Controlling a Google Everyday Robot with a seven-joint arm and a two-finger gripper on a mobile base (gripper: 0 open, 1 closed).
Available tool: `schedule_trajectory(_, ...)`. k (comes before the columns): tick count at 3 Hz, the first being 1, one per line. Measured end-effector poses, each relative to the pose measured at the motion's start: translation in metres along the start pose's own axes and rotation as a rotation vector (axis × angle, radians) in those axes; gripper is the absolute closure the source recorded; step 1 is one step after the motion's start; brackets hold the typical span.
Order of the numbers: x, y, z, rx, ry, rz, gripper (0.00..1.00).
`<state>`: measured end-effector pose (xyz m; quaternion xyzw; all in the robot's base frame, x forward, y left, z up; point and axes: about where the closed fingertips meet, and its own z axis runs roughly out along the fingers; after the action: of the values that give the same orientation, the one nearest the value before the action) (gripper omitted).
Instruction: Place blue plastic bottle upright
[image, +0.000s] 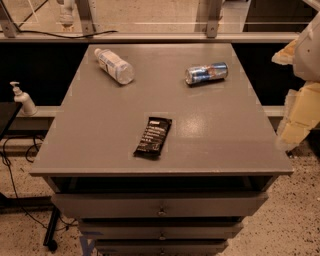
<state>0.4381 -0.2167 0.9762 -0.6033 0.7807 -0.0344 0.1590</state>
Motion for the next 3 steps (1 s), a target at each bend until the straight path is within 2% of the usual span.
schedule_trajectory(1, 0.0, 0.0, 0.0, 0.0, 0.0, 0.0, 0.0)
schedule_trajectory(2, -0.005, -0.002, 0.001, 0.013, -0.028, -0.02, 0.0)
schedule_trajectory(3, -0.032, -0.021, 0.016, 0.03, -0.089, -0.061, 0.0)
